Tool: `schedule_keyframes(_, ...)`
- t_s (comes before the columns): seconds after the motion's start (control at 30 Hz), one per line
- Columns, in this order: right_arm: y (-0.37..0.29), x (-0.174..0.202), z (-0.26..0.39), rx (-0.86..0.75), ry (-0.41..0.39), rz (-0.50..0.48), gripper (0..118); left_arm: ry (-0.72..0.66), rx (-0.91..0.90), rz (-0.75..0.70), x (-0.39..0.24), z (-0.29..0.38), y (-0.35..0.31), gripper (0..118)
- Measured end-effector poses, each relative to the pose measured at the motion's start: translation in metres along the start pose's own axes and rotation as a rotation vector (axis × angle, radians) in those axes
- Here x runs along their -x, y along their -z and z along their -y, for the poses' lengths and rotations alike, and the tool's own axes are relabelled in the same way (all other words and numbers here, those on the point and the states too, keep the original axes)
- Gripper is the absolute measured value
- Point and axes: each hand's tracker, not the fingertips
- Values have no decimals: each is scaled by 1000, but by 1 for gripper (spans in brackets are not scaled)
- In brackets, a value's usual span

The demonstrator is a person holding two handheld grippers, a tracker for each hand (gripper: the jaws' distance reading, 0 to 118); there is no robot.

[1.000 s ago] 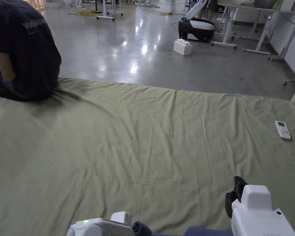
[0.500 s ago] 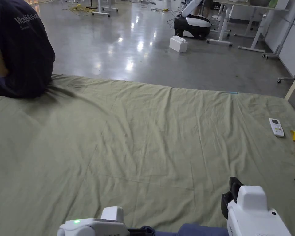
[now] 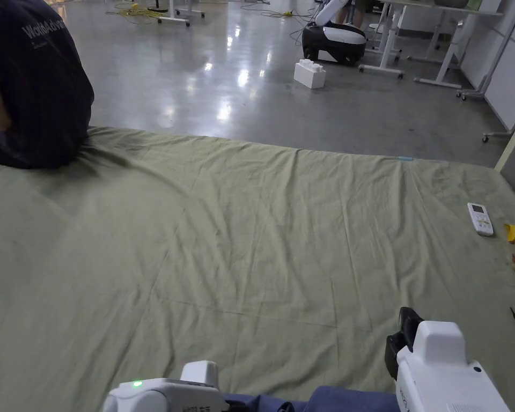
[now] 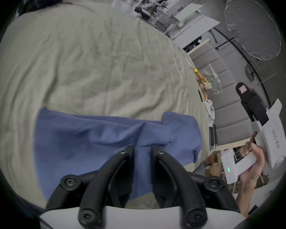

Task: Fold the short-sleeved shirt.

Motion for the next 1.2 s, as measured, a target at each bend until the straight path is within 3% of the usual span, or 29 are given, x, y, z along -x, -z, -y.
schedule_keyframes(0.17, -2, -4, 4, 12, 5, 5, 0, -61, -16, 104, -5, -9, 36, 17)
schedule_keyframes(0.27, -3, -6, 7, 18, 6, 11, 0, -86, -3, 75, 1, -15, 58, 17)
schedule_keyframes(0.37, -4, -8, 9, 24, 4, 14, 0, -25, 39, 9, 5, -10, 71, 17)
schedule_keyframes(0.47, -6, -12, 8, 23, 8, 19, 0, -45, 28, 33, 6, -17, 60, 18)
schedule_keyframes(0.5, -6, -14, 7, 22, 7, 19, 0, -46, 30, 31, 6, -20, 55, 26)
schedule_keyframes(0.6, -7, -17, 2, 9, 2, 20, 0, -6, -5, 25, 9, -25, 24, 67)
schedule_keyframes(0.63, -7, -18, 0, 4, -3, 21, 0, 18, -34, 54, 15, -28, 11, 71)
schedule_keyframes(0.93, -8, -19, -13, -33, 8, 14, 0, 86, -129, 13, 90, -32, -84, 79)
schedule_keyframes(1.03, -6, -16, -12, -27, 10, 6, 0, 11, -110, 27, 122, -24, -91, 87)
schedule_keyframes(1.2, -6, -12, -9, -18, 15, -3, 0, -164, -80, 143, 173, -7, -74, 87)
